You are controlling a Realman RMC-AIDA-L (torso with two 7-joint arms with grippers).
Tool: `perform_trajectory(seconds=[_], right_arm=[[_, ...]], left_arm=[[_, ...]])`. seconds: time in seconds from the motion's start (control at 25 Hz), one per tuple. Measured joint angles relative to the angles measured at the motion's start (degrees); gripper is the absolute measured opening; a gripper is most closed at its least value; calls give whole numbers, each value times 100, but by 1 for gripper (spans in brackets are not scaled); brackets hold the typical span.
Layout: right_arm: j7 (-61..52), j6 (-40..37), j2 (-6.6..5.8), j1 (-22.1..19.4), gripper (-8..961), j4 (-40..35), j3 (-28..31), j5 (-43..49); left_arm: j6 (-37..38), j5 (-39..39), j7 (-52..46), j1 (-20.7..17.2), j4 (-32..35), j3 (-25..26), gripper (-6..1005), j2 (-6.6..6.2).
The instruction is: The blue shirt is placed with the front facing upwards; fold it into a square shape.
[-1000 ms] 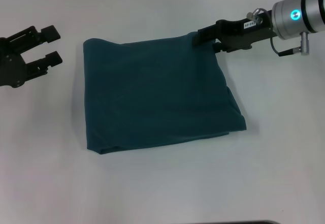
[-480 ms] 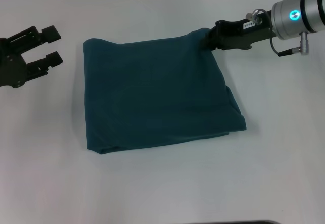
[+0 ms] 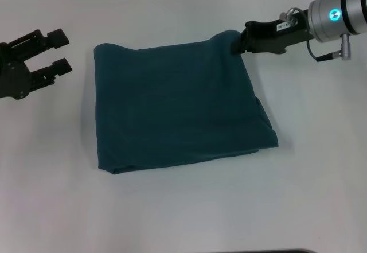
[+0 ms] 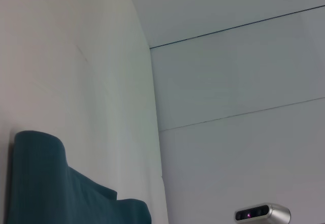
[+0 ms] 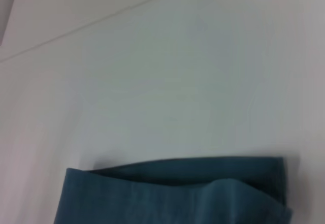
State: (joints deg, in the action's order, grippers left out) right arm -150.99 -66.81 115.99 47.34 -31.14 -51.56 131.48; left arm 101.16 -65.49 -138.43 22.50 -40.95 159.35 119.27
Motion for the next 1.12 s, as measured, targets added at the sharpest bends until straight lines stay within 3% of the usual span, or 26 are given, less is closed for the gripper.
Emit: perform_trajectory(seconds=[0.36,0.68,1.12], right_arm=[[59,75,26,99,45,-217,6,-34],[8,518,46,143,74,-110,-213,4],[77,575,27,182,114,73,-257,10]], left_arm=[[10,-8,-1,0,0,0,797,-9],[27,-17,-13,-8,0,0,797,-9],[27,-17,7,-23,23,0,797,-4]])
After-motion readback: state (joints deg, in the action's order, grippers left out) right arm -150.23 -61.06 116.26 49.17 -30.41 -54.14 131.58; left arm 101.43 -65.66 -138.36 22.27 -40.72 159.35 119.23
